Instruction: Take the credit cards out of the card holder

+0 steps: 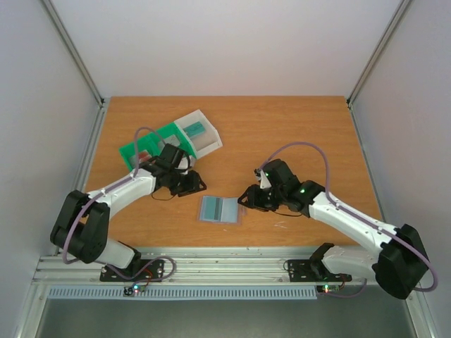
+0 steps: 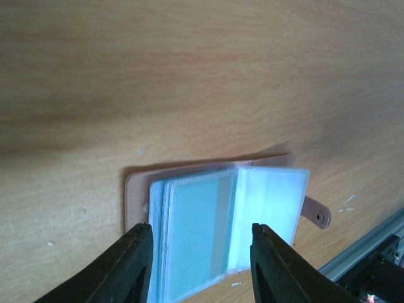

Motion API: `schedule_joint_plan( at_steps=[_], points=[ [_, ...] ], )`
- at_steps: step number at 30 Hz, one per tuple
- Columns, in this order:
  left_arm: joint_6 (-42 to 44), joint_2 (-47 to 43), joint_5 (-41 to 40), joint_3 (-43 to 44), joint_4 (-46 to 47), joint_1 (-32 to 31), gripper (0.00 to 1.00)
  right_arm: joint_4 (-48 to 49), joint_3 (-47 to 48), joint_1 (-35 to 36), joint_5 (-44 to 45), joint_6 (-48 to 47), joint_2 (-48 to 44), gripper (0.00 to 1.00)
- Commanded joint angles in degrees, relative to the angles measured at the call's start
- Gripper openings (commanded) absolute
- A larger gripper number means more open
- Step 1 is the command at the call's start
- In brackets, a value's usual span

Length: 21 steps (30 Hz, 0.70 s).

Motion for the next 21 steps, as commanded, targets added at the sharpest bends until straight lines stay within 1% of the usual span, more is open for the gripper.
schedule_joint_plan(
  at_steps=[1,6,12,21],
  points=[
    [-3.18,-1.93,2.86,-4.66,7.71,-0.33,0.44,4.38,0.46,1.08,-0.69,0.19,4.25,0.31],
    [-4.9,-0.79,5.16,-8.23,12.8,-0.71,0.43,8.17,1.59,2.3,-0.78,0.76,10.57,0.29],
    [-5.15,0.27,4.78,-9.69,14.06,-1.18,0.36,10.73,4.24,4.56,-1.03,1.07,17.84,0.23],
    [-6.0,1.51,5.63,-12.63,16.81,-1.7,0.31,13.57,5.95,5.64,-0.24,1.65,25.27,0.2]
  ],
)
